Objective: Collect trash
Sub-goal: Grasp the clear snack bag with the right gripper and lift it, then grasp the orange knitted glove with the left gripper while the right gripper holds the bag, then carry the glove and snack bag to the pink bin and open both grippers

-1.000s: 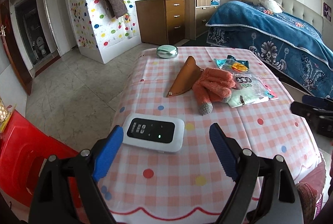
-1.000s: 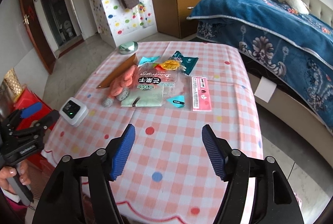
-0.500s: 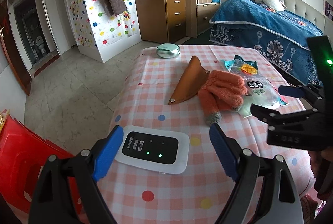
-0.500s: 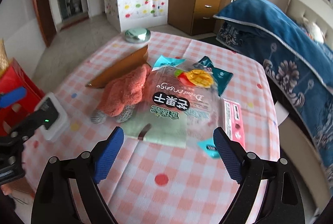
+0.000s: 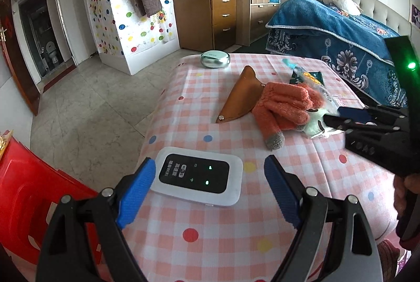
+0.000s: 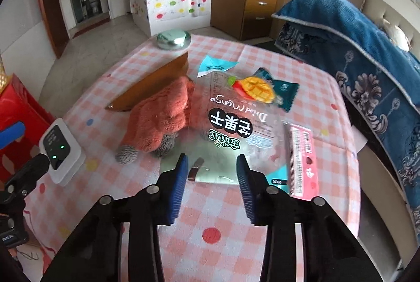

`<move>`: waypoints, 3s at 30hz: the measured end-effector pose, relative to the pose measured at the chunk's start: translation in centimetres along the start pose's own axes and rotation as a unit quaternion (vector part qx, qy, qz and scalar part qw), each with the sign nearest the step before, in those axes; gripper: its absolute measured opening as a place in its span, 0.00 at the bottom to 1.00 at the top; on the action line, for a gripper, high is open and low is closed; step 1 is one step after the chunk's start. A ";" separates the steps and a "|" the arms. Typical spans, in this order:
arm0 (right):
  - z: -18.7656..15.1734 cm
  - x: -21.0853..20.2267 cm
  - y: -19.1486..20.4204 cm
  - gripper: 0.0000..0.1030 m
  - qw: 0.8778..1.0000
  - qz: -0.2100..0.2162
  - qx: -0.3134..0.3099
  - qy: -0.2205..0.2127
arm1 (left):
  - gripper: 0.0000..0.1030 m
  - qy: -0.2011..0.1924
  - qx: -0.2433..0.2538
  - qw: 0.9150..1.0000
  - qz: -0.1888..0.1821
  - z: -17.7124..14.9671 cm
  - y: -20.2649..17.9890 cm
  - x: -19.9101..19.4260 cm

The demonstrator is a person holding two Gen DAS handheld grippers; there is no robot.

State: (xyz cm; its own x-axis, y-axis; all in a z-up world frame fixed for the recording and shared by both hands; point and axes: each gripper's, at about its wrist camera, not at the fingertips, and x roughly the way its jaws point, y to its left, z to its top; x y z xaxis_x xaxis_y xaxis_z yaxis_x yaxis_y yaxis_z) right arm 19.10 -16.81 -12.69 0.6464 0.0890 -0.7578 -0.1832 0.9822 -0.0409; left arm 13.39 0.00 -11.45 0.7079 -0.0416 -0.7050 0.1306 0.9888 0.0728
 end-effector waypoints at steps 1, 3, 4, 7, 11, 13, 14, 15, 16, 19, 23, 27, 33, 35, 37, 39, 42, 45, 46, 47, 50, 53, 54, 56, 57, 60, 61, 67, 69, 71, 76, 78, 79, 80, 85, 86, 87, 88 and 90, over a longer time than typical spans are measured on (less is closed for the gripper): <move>-0.1 -0.1 0.1 0.28 1.000 -0.001 0.001 -0.004 | 0.80 -0.001 0.001 1.000 0.001 -0.1 -0.1 -0.2; -0.4 -1.6 -0.7 0.18 1.000 -0.006 0.014 -0.024 | 0.80 -0.001 0.002 1.000 0.000 -0.1 -0.1 -0.5; -0.5 -2.0 -0.9 0.03 0.999 -0.007 0.018 -0.029 | 0.80 -0.002 0.003 1.000 -0.001 -0.1 -0.3 -0.5; -0.7 -4.3 -1.9 0.00 0.997 -0.009 0.040 -0.059 | 0.80 -0.007 0.012 1.000 -0.004 0.1 -0.9 -0.9; -1.1 -6.7 -3.3 0.00 0.995 0.003 0.062 -0.083 | 0.80 -0.012 0.024 1.000 -0.013 0.6 -2.2 -0.9; -1.4 -7.4 -4.1 0.00 0.993 0.022 0.074 -0.084 | 0.80 -0.014 0.031 0.999 -0.021 1.0 -3.0 -0.7; -1.4 -7.5 -4.4 0.00 0.993 0.027 0.076 -0.084 | 0.80 -0.015 0.035 0.999 -0.025 1.2 -3.4 -0.5; -1.5 -7.6 -4.6 0.00 0.993 0.031 0.079 -0.083 | 0.80 -0.015 0.039 0.999 -0.028 1.4 -3.8 -0.3; -1.6 -7.6 -4.8 0.00 0.993 0.037 0.083 -0.081 | 0.80 -0.015 0.043 0.998 -0.032 1.7 -4.3 0.1; -2.0 -7.9 -5.4 0.00 0.992 0.042 0.090 -0.080 | 0.80 -0.015 0.055 0.997 -0.047 2.7 -5.8 1.3; -2.4 -8.1 -5.8 0.00 0.991 0.051 0.097 -0.079 | 0.79 -0.011 0.064 0.996 -0.061 3.9 -7.6 3.1; -2.7 -7.7 -6.3 0.00 0.991 0.052 0.098 -0.079 | 0.75 0.004 0.065 0.995 -0.069 5.0 -8.8 5.4; -3.1 -7.4 -6.5 0.00 0.991 0.055 0.104 -0.072 | 0.56 0.047 0.046 0.995 -0.082 5.8 -8.9 8.8; -3.2 -7.4 -6.5 0.00 0.990 0.056 0.105 -0.070 | 0.46 0.064 0.041 0.993 -0.095 5.6 -8.8 9.5; -3.5 -7.6 -6.4 0.00 0.990 0.057 0.105 -0.069 | 0.29 0.064 0.041 0.992 -0.098 5.2 -8.6 9.5; -3.6 -7.9 -6.4 0.00 0.990 0.056 0.104 -0.071 | 0.16 0.060 0.041 0.993 -0.095 5.2 -8.3 9.1; -3.7 -8.4 -6.4 0.00 0.990 0.053 0.104 -0.079 | 0.12 0.027 0.026 0.995 -0.097 6.1 -7.2 7.2; -4.1 -9.6 -6.3 0.00 0.989 0.048 0.105 -0.091 | 0.11 -0.033 0.024 0.994 -0.104 8.0 -6.3 3.3; -4.1 -9.7 -6.3 0.00 0.989 0.047 0.105 -0.093 | 0.11 -0.062 0.024 0.992 -0.109 8.8 -6.0 1.1; -4.3 -10.5 -6.3 0.00 0.988 0.044 0.106 -0.101 | 0.11 -0.079 0.026 0.990 -0.111 9.3 -6.0 -0.1; -4.6 -11.9 -6.3 0.00 0.987 0.042 0.108 -0.114 | 0.11 -0.126 0.036 0.983 -0.127 10.4 -6.2 -4.7; -5.0 -13.4 -6.3 0.00 0.985 0.042 0.109 -0.124 | 0.11 -0.148 0.050 0.978 -0.141 10.2 -6.8 -7.8; -5.1 -13.9 -6.3 0.00 0.985 0.042 0.109 -0.127 | 0.11 -0.153 0.055 0.976 -0.144 10.0 -7.0 -8.5; -5.6 -14.7 -6.4 0.00 0.984 0.044 0.110 -0.130 | 0.11 -0.156 0.062 0.973 -0.157 9.0 -7.5 -9.9; -5.8 -15.2 -6.4 0.00 0.984 0.046 0.112 -0.130 | 0.11 -0.156 0.063 0.972 -0.163 8.5 -7.7 -10.4; -6.6 -16.2 -6.6 0.00 0.984 0.048 0.118 -0.128 | 0.11 -0.145 0.068 0.970 -0.185 6.3 -8.7 -11.3; -6.8 -16.5 -6.5 0.00 0.984 0.047 0.120 -0.127 | 0.11 -0.138 0.075 0.969 -0.193 5.2 -9.5 -11.5; -10.0 -18.2 -7.0 0.00 0.983 0.030 0.139 -0.112 | 0.11 -0.105 0.115 0.963 -0.220 0.5 -13.0 -11.8; -11.5 -18.9 -7.6 0.00 0.982 0.020 0.153 -0.106 | 0.11 -0.101 0.129 0.960 -0.226 -0.4 -14.0 -12.0; -12.7 -19.6 -8.0 0.00 0.981 0.011 0.162 -0.102 | 0.11 -0.099 0.141 0.954 -0.244 -1.1 -15.4 -12.4; -16.4 -22.0 -9.5 0.01 0.976 -0.031 0.195 -0.098 | 0.11 -0.097 0.175 0.935 -0.292 -2.4 -19.9 -13.6; -18.3 -23.3 -10.5 0.01 0.971 -0.053 0.213 -0.098 | 0.11 -0.097 0.189 0.928 -0.306 -2.9 -21.8 -14.0; -19.1 -23.9 -10.9 0.01 0.968 -0.062 0.221 -0.097 | 0.11 -0.097 0.202 0.922 -0.318 -3.4 -23.2 -14.3; -19.4 -24.1 -11.1 0.01 0.968 -0.065 0.224 -0.097 | 0.11 -0.097 0.209 0.918 -0.324 -3.7 -24.2 -14.5; -23.6 -26.3 -13.1 0.01 0.955 -0.110 0.263 -0.084 | 0.11 -0.091 0.241 0.897 -0.359 -5.7 -28.9 -15.2; -23.9 -26.4 -13.5 0.01 0.954 -0.113 0.267 -0.083 | 0.11 -0.087 0.247 0.894 -0.364 -6.2 -29.8 -15.3; -25.4 -26.8 -14.1 0.01 0.949 -0.122 0.280 -0.076 | 0.12 -0.084 0.252 0.891 -0.368 -6.5 -30.5 -15.3; -25.8 -27.0 -14.5 0.01 0.948 -0.123 0.284 -0.075 | 0.12 -0.080 0.258 0.888 -0.372 -6.9 -31.4 -15.3; -27.6 -27.5 -15.7 0.01 0.942 -0.131 0.302 -0.068 | 0.12 -0.074 0.271 0.883 -0.377 -7.5 -32.9 -15.2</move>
State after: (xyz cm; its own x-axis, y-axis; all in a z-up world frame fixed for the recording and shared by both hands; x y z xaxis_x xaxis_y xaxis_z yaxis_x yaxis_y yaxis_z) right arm -16.20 -39.23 -9.19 0.7068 -0.1899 -0.6815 0.4248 0.8842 0.1942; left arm -6.88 -30.82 -8.36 0.3553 -0.7165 -0.6003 0.8877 0.4599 -0.0235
